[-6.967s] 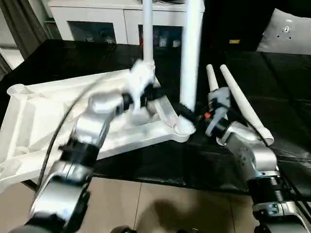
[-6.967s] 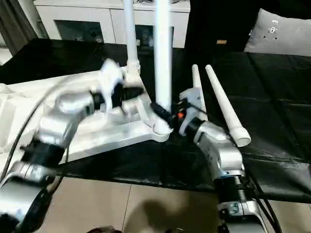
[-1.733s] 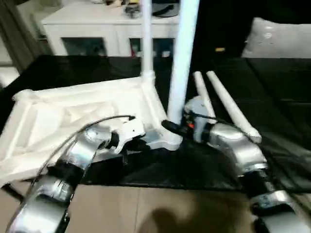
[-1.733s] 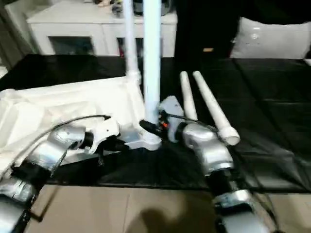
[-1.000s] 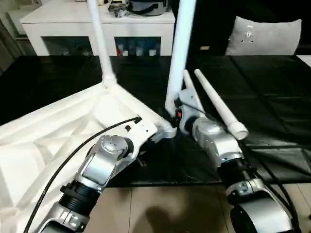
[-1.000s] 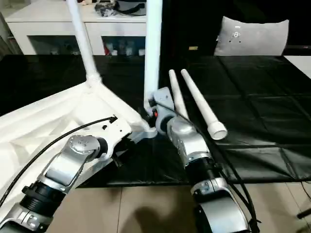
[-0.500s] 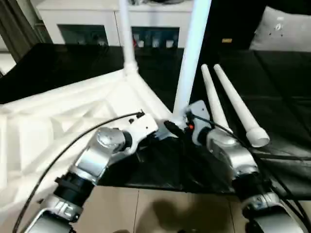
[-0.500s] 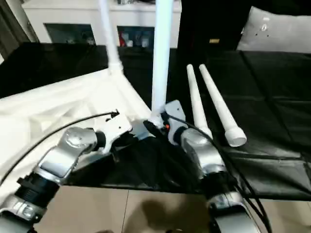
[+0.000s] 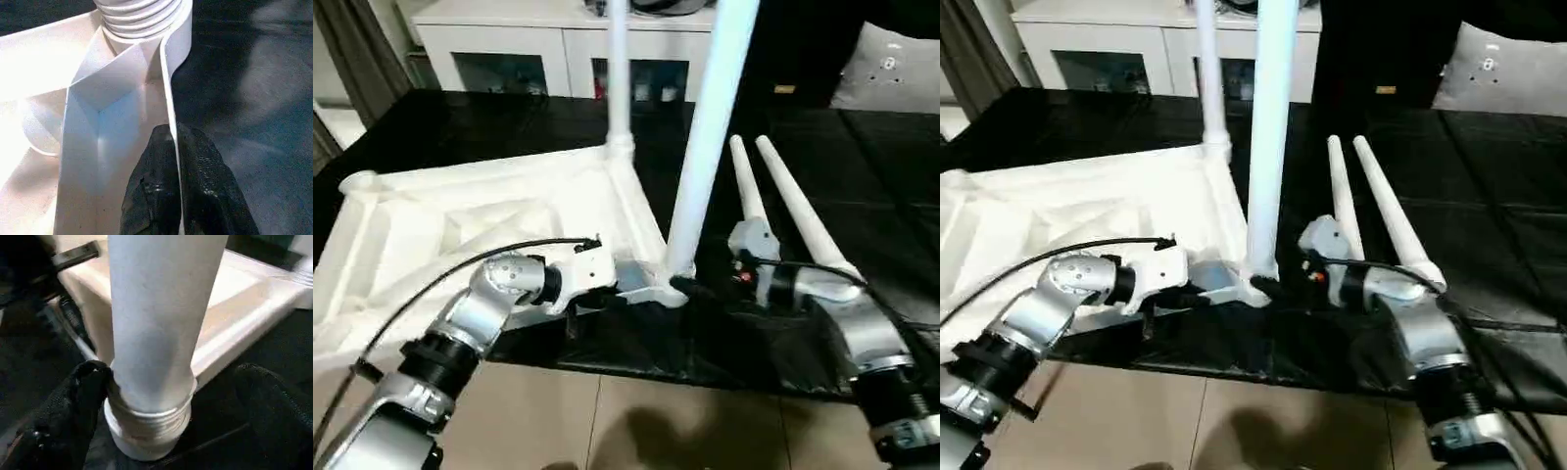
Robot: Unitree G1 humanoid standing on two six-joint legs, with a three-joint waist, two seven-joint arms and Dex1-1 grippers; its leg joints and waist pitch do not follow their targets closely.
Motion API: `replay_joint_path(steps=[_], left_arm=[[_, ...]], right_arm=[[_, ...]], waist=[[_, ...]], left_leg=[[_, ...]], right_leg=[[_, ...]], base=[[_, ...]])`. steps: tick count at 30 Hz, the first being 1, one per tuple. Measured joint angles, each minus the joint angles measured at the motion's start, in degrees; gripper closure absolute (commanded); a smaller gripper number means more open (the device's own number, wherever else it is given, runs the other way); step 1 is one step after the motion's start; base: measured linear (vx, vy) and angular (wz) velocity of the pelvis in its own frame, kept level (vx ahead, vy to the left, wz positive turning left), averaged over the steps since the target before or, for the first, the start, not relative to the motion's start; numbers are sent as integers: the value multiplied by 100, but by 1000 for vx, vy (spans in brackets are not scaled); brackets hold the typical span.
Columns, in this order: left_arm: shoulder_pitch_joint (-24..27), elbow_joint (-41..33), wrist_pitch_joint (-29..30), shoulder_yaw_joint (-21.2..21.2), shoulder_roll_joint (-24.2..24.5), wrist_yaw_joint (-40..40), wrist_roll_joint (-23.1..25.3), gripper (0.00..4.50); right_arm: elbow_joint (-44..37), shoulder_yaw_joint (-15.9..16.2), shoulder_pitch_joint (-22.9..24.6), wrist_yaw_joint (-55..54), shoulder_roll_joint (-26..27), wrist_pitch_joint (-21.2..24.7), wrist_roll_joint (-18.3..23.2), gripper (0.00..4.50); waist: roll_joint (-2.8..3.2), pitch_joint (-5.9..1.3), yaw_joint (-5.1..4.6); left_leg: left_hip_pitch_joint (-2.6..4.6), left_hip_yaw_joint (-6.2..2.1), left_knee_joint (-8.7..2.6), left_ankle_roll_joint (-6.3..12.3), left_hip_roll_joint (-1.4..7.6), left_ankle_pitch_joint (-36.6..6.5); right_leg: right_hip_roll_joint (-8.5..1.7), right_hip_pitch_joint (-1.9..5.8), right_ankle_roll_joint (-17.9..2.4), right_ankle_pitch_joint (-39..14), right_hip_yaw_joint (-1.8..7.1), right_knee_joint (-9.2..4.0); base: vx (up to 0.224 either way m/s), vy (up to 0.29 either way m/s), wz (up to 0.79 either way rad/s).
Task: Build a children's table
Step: Rotate leg to tighten
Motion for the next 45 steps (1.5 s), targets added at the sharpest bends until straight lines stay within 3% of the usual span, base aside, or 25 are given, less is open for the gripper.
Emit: replay_joint_path(steps=[7, 17, 22, 25, 28, 35, 39, 41, 43, 45], left_arm=[[-65, 128, -407, -89, 34, -282, -8, 450], [-104, 246, -555, -96, 13, -357, -8, 450], [-95, 259, -529, -80, 4, -402, -52, 450], [50, 43, -163, 25, -19, -390, -136, 450], [243, -305, 594, 233, -127, -137, -187, 450], [458, -864, 2267, 615, -894, 1236, -119, 450], [497, -1092, 2836, 699, -1345, 1921, 81, 450], [498, -1165, 2958, 677, -1460, 2108, 147, 450], [498, -1201, 2981, 658, -1470, 2139, 158, 450], [486, -1210, 2928, 596, -1453, 2136, 158, 450]], right_arm=[[141, 253, -133, 435, -24, -43, -44, 84], [473, 292, -256, 810, 7, 76, 7, 165], [471, 278, -260, 889, 4, 268, 121, 176], [259, 202, -114, 799, 102, 561, 197, 178], [228, 115, -106, 325, 389, 889, 178, 178], [631, -499, -388, -1787, 1428, 1472, 115, 178], [891, -632, -625, -2606, 1764, 1432, -78, 178], [944, -614, -636, -2726, 1780, 1237, -192, 108], [944, -593, -617, -2711, 1779, 1129, -251, 108], [912, -602, -548, -2635, 1732, 1033, -244, 73]], waist=[[-1, -1, 104], [-8, -5, 126], [-9, -7, 136], [-8, -10, 140], [-29, -26, 81], [-84, -24, -214], [-85, -24, -210], [-84, -24, -191], [-84, -24, -178], [-84, -24, -162]], left_leg=[[-15, 3, 2, 1, 0, -1], [-15, 3, 7, 1, 0, -1], [-15, 3, 9, 1, 1, -1], [-12, 3, 9, 1, 1, -1], [4, 8, 12, -2, 3, 2], [17, 13, 30, -55, 6, 10], [13, 12, 25, -47, 7, 16], [4, 12, 24, -24, 7, 29], [-3, 12, 24, -21, 7, 29], [-8, 13, 24, -12, 7, 23]], right_leg=[[-3, -14, -1, -1, 0, 6], [-3, -15, -1, -2, 0, 14], [-3, -14, -1, -2, 0, 15], [-3, -13, -1, -2, 1, 17], [-2, -6, -7, -1, 5, 29], [-1, -2, 8, 22, 10, 28], [-1, -2, 7, 26, 7, 26], [-1, -5, 9, 25, 6, 17], [-1, -8, 4, 28, 7, 13], [-1, -9, -14, 39, 7, 7]], base=[[0, 0, 0], [0, 0, 0], [0, 0, 0], [0, 0, 0], [0, 0, 0], [0, 0, 0], [0, 0, 0], [0, 0, 0], [0, 0, 0], [0, 0, 0]])
